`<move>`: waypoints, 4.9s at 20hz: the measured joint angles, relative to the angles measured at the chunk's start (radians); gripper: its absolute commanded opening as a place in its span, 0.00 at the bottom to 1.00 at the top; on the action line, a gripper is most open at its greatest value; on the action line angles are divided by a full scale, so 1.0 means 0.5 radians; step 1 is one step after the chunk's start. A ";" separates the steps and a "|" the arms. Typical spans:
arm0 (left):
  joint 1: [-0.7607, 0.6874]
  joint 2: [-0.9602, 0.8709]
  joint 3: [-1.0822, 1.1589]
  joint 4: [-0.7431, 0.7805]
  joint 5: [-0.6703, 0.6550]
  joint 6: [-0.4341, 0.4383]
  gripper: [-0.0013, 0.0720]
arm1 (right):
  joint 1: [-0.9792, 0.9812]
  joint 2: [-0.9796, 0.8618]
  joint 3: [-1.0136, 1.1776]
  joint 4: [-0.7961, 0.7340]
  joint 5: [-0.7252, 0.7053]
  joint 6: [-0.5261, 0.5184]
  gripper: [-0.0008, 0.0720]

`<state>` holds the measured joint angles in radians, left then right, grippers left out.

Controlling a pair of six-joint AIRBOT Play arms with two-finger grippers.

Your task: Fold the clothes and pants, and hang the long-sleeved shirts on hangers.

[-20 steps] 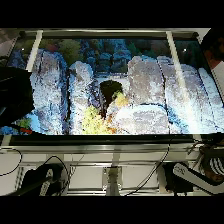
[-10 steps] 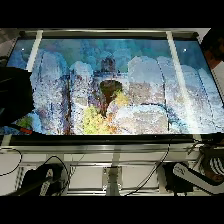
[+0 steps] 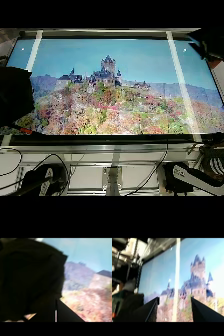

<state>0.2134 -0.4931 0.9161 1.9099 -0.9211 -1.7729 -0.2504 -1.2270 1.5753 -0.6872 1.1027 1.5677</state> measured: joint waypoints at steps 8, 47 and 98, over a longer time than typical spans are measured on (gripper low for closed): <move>0.873 -0.472 -0.002 -0.333 0.130 0.086 0.05 | 0.175 -0.006 0.001 -0.012 0.085 -0.064 0.64; 0.801 -1.107 -0.002 -0.269 1.194 0.016 0.04 | 0.189 -0.007 0.001 -0.006 0.204 -0.088 0.02; -0.805 -0.319 0.101 -0.978 0.754 -0.023 0.05 | 0.373 -0.686 -0.642 0.522 0.233 -0.721 0.48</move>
<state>-0.1890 -0.6525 0.9668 1.4208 -0.5442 -1.7844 -0.0639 -1.5700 1.2545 -0.4263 1.2190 1.2072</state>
